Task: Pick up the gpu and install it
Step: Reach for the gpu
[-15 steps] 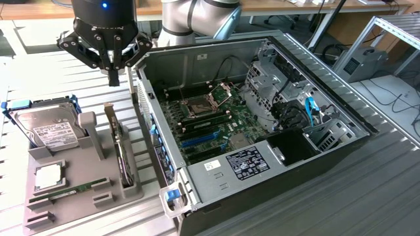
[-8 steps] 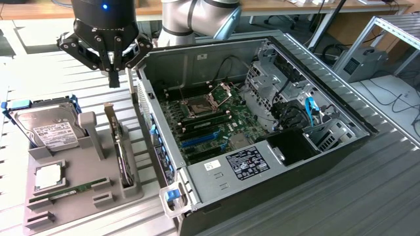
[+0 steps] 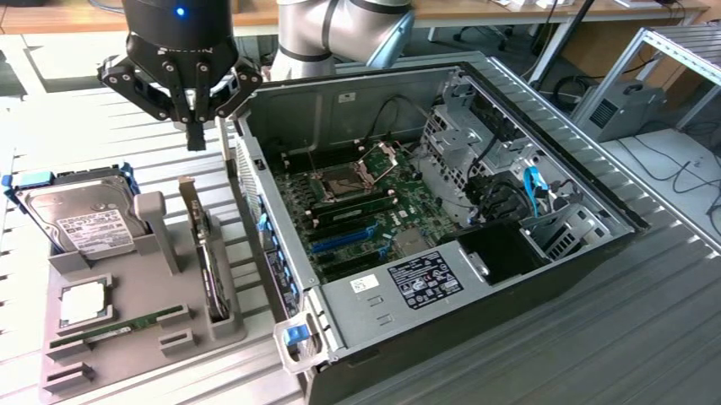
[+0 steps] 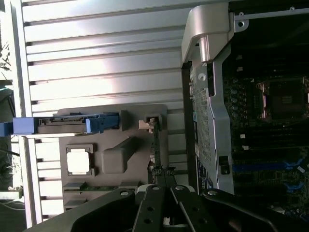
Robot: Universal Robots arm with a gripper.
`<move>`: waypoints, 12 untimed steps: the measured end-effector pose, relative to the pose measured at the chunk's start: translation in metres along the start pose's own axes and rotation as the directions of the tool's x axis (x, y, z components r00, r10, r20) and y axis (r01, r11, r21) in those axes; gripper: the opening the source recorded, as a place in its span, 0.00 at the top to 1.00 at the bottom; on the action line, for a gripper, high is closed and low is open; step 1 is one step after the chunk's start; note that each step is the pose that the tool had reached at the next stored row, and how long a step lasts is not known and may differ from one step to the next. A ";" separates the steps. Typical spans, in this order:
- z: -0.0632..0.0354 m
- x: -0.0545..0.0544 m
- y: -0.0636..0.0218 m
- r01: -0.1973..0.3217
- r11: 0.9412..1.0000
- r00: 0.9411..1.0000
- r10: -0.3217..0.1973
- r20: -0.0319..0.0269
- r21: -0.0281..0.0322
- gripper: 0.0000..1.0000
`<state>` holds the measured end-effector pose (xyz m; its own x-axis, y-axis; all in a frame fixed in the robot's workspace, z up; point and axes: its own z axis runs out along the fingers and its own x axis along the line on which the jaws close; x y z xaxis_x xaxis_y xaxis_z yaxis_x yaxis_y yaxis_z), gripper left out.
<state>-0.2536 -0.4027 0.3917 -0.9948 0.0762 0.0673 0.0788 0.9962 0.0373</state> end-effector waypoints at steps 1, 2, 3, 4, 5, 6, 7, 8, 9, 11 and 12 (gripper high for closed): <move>0.0000 0.000 0.0000 0.000 1.000 1.000 0.000 0.000 0.000 0.89; 0.0000 0.000 0.0000 0.000 1.000 1.000 0.000 0.001 0.000 0.89; 0.0000 0.000 -0.0001 0.000 1.000 1.000 0.000 0.005 0.000 0.89; 0.0002 0.000 -0.0001 0.000 1.000 1.000 0.000 0.010 -0.001 0.89; 0.0003 0.000 -0.0001 0.001 1.000 1.000 -0.001 0.018 -0.001 0.89; 0.0004 0.000 0.0000 0.001 1.000 1.000 -0.001 0.026 -0.002 0.89; 0.0005 0.000 0.0000 0.001 1.000 0.999 -0.001 0.034 -0.003 0.89; 0.0007 0.000 0.0000 0.002 1.000 0.999 -0.002 0.042 -0.003 0.89; 0.0010 0.000 0.0000 0.003 1.000 0.998 -0.002 0.062 -0.005 0.89; 0.0014 0.000 -0.0001 0.004 1.000 0.997 -0.003 0.079 -0.006 0.89; 0.0015 0.000 -0.0001 0.004 1.000 0.996 -0.003 0.088 -0.007 0.89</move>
<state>-0.2536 -0.4028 0.3902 -0.9969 0.0762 -0.0210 0.0752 0.9962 0.0441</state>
